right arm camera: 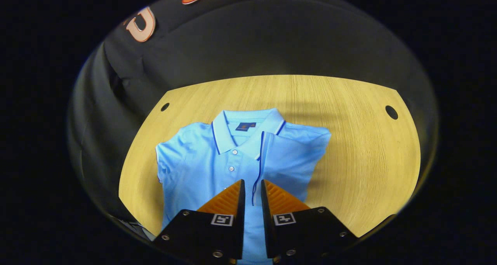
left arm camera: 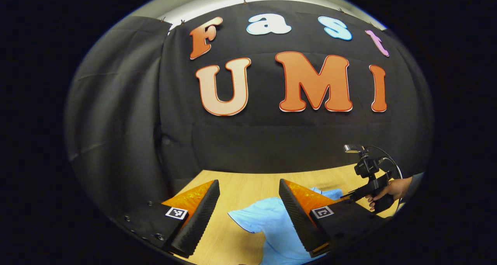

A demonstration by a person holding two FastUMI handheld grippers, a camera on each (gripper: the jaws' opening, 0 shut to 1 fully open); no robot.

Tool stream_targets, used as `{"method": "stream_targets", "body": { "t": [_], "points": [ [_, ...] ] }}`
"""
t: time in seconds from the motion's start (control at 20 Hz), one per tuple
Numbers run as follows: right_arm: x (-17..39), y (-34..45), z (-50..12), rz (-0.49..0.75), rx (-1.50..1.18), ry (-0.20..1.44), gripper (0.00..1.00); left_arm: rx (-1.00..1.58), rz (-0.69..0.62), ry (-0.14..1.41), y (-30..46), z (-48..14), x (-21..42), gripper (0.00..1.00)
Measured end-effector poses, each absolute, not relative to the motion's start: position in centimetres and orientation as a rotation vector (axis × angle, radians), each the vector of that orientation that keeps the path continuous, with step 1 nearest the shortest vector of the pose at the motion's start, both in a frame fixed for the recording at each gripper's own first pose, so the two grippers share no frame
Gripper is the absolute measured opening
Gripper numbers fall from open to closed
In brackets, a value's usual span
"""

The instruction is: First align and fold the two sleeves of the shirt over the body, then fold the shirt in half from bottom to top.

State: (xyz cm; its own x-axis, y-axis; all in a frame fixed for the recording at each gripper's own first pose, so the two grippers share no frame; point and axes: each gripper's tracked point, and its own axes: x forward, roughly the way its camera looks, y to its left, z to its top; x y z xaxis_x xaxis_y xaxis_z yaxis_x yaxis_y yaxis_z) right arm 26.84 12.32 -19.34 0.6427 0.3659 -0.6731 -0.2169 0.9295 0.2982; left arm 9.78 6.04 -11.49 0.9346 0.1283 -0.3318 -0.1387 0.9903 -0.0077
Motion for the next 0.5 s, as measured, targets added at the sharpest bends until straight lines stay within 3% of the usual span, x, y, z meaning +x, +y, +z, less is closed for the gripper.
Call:
{"method": "stream_targets", "body": {
  "t": [0.05,0.1,0.2,0.3,0.5],
  "points": [
    [26.6,12.3,-19.0,0.327,0.171,0.792,0.28,-0.057,0.119,0.376,6.3,-12.9,10.4,0.99],
    [26.1,11.9,-18.6,0.317,0.144,0.778,0.43,-0.085,0.101,0.434,6.7,-14.6,10.8,1.00],
    [25.3,11.0,-17.6,0.294,0.092,0.749,0.63,-0.126,0.081,0.515,7.8,-17.2,11.8,1.00],
    [24.4,10.2,-16.6,0.269,0.071,0.716,0.78,-0.139,0.070,0.574,8.9,-19.2,12.6,1.00],
    [21.5,8.2,-14.8,0.213,0.090,0.670,0.93,-0.181,0.061,0.754,9.8,-25.0,13.3,0.99]
  ]
}}
